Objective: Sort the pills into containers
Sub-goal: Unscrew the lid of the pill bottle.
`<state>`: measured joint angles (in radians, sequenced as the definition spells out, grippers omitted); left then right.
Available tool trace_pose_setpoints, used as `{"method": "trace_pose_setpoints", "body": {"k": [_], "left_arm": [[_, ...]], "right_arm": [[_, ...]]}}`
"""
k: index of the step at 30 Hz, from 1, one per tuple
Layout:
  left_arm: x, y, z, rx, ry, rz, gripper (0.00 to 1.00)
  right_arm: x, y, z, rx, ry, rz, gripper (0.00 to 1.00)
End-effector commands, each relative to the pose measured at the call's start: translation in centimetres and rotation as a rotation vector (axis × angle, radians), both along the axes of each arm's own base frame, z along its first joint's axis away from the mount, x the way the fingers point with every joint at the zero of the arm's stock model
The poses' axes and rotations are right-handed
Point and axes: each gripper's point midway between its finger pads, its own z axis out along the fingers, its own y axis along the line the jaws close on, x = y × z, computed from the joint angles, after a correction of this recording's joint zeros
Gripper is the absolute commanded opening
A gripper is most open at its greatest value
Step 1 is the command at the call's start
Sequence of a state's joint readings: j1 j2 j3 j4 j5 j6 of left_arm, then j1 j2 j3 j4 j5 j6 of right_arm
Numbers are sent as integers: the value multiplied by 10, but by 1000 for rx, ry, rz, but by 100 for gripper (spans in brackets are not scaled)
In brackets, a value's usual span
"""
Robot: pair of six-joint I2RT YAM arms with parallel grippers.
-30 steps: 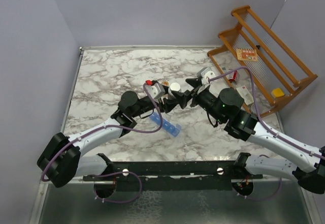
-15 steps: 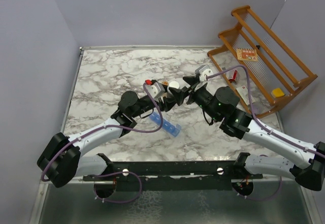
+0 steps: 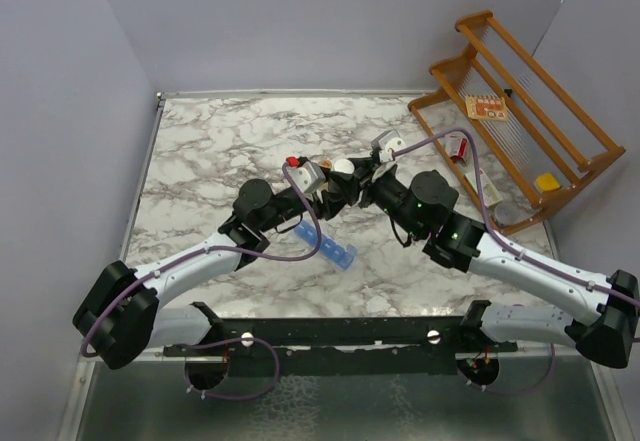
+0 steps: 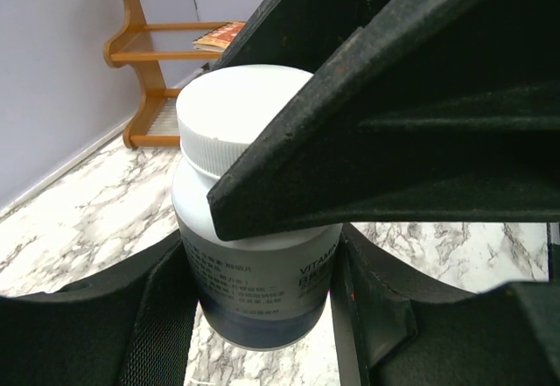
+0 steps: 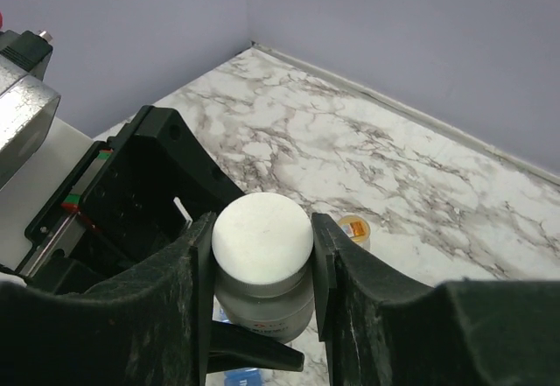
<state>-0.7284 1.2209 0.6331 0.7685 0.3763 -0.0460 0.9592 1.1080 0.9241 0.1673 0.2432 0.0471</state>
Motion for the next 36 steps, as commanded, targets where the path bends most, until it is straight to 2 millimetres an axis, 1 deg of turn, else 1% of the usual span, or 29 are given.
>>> {"method": "trace_pose_setpoints", "body": {"k": [1, 3, 9, 12, 19, 21, 24, 25, 31, 34, 36], "left_arm": [[1, -1, 12, -20, -31, 5, 0], [0, -1, 12, -19, -30, 3, 0], [0, -1, 12, -19, -30, -1, 0], [0, -1, 12, -20, -32, 0, 0], [0, 0, 13, -20, -37, 4, 0], [0, 0, 13, -20, -36, 5, 0], [0, 0, 12, -19, -35, 6, 0], [0, 0, 12, -20, -35, 6, 0], [0, 0, 14, -22, -39, 6, 0], [0, 0, 15, -23, -41, 6, 0], [-1, 0, 16, -25, -42, 1, 0]], "right_arm": [[2, -2, 16, 30, -30, -28, 37], [1, -3, 16, 30, -30, -27, 38], [-4, -2, 21, 36, -39, -3, 55], [-6, 0, 24, 48, -41, 17, 57], [-9, -1, 32, 72, -55, 25, 56], [-8, -1, 32, 66, -54, 23, 53], [-6, 1, 28, 48, -45, 17, 43], [-5, 1, 26, 43, -42, 16, 42], [-6, 5, 20, 24, -28, 23, 48], [-6, 3, 21, 26, -34, 18, 46], [-6, 2, 22, 21, -40, 14, 42]]}}
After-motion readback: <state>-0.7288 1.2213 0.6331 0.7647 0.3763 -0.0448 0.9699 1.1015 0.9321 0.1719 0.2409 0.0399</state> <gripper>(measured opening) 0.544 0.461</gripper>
